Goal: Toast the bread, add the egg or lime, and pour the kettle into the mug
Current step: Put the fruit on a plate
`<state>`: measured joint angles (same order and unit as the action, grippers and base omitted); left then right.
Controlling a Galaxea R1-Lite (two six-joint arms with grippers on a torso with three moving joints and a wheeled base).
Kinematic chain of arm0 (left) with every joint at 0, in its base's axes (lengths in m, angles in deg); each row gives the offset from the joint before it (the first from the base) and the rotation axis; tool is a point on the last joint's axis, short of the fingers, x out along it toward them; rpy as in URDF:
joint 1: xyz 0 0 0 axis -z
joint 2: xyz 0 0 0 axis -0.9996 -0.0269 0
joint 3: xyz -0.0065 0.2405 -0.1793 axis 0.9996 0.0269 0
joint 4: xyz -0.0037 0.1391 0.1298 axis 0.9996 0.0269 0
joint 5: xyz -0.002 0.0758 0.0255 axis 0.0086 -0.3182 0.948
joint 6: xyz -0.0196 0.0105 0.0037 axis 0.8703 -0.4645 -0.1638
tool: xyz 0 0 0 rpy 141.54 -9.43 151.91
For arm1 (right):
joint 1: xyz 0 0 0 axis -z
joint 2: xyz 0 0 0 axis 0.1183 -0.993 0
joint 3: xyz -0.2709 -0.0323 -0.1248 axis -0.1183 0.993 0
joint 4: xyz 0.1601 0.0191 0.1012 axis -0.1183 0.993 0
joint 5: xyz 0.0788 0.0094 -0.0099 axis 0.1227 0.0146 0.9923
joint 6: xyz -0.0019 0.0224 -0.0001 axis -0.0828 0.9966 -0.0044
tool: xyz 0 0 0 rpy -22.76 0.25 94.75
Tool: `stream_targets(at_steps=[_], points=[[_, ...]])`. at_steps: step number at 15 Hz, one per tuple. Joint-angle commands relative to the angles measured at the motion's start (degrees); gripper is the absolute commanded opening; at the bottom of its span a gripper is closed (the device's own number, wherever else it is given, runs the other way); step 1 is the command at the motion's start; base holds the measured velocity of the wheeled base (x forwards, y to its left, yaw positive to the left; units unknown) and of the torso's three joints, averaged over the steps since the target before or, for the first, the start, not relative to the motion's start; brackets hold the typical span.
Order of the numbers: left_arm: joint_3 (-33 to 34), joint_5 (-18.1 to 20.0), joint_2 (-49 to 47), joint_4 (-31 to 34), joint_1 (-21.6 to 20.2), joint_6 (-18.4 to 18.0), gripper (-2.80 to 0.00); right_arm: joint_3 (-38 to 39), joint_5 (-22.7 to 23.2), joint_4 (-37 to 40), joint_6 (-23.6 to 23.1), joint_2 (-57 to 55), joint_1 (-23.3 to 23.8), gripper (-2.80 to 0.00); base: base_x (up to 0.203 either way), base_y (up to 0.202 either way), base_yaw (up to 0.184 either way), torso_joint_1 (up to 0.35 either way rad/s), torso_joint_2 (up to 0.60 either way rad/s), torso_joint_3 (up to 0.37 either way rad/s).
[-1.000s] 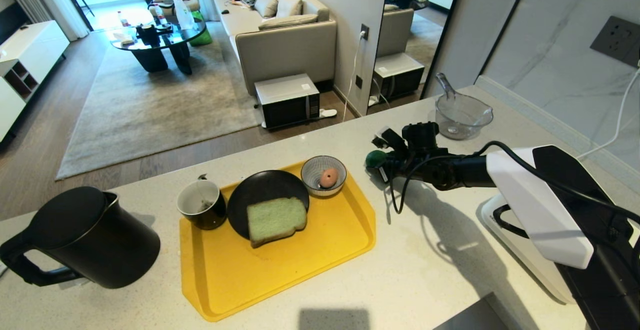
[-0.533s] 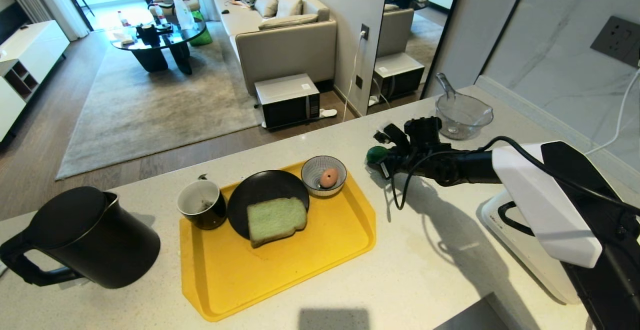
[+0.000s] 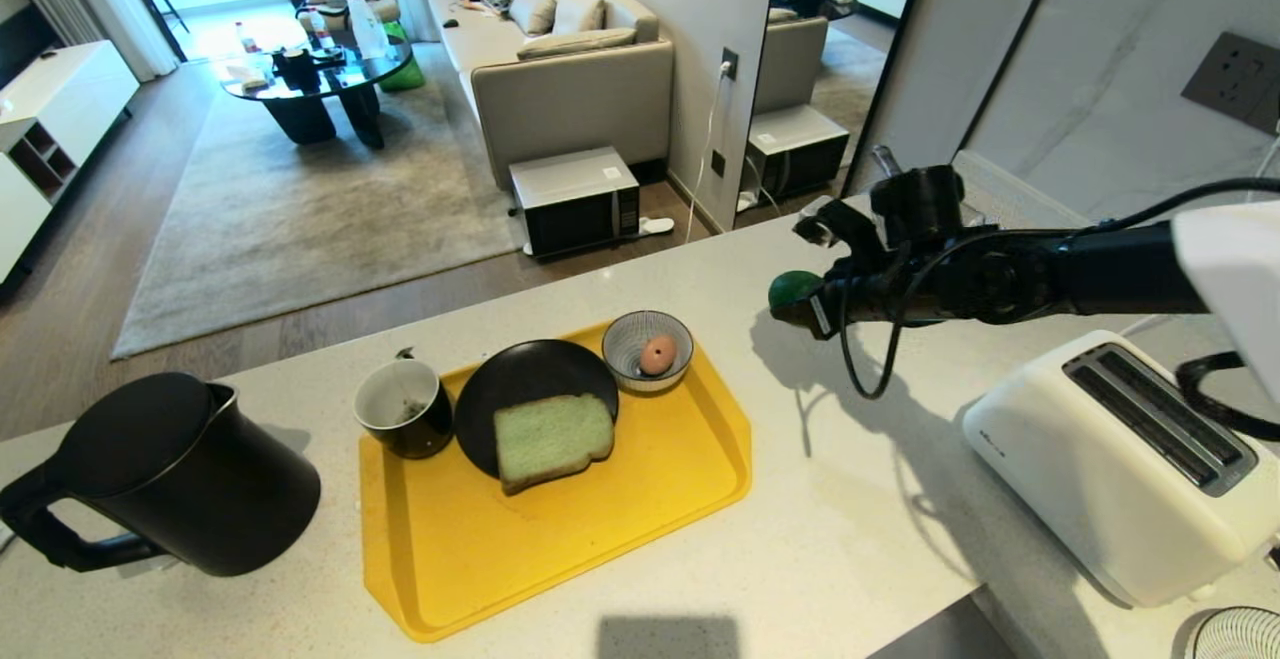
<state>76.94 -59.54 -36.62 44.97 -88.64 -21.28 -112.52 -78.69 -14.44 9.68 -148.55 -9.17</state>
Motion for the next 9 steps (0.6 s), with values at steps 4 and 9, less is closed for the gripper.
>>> stream_targets(at_steps=[4,9], points=[[0.9,0.0,0.1,-0.1,0.0,0.0,-2.8,26.7,-0.1,-6.8,-0.2,18.9,-2.9,-2.8,0.0,0.0,0.0,0.0,0.0,0.0],[0.9,0.0,0.1,-0.1,0.0,0.0,-2.8,39.1,-2.9,-24.5,-0.4,16.7,-8.4,-2.8,0.0,0.0,0.0,0.0,0.0,0.0]])
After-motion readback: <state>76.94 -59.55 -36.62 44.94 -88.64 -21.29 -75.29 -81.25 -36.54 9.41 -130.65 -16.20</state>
